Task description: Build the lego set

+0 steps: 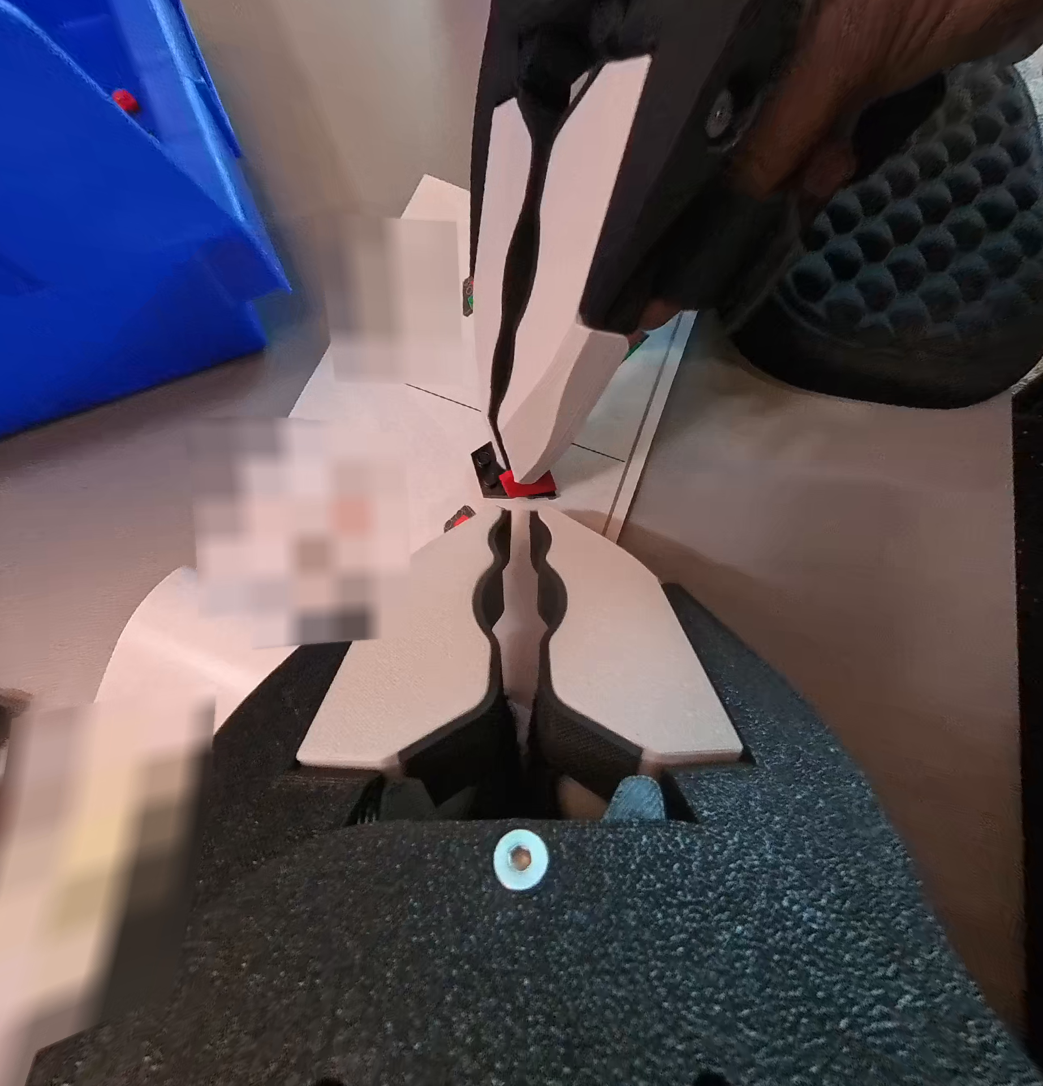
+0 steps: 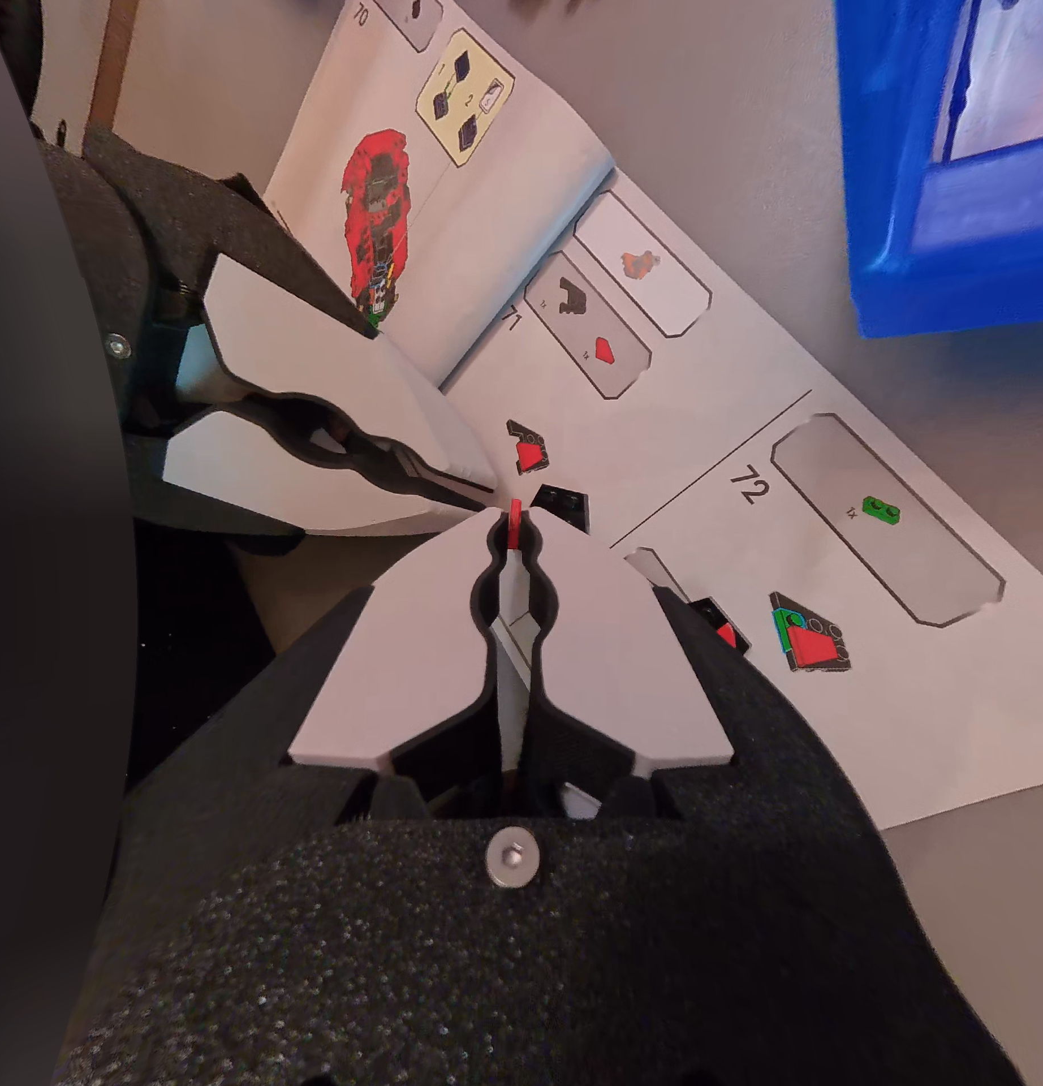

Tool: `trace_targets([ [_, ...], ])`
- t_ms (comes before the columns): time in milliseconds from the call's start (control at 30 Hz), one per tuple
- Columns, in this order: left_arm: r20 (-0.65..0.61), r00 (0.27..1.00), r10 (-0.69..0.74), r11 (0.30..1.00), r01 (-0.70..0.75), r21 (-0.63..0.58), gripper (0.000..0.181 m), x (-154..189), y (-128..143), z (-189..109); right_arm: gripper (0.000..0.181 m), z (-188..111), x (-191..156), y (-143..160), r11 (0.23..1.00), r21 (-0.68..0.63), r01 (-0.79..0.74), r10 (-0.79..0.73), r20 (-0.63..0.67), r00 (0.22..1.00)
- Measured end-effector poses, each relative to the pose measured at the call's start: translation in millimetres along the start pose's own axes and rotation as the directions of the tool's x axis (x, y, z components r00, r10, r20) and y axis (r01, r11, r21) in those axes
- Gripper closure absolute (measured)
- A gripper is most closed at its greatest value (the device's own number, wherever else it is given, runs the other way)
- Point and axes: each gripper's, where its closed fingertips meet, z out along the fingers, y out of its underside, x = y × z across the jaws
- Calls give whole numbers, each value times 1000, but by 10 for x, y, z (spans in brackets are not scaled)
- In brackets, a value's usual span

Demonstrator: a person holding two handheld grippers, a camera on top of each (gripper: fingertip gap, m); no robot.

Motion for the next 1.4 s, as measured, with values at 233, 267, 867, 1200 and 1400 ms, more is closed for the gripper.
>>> trace_targets([
  [233, 1, 1000, 0, 1000, 0, -11, 176, 0, 12, 9, 172, -15, 54, 17, 999, -12, 32, -33, -61, 998],
  [267, 2, 1000, 2, 1000, -2, -12, 176, 1, 13, 11, 172, -18, 60, 24, 999, -17, 39, -40, -68, 997],
  [867, 27, 994, -105, 991, 107, -80, 176, -134, 59, 81, 150, -124, 222, 104, 770, -219, 600, -634, -157, 757],
  [1200, 27, 997, -74, 994, 76, -84, 176, -129, 47, 100, 154, -78, 253, 74, 753, -200, 627, -656, -144, 741],
  [1400, 22, 997, -70, 994, 72, -84, 176, -121, 47, 100, 155, -72, 259, 56, 761, -193, 620, -647, -149, 748],
])
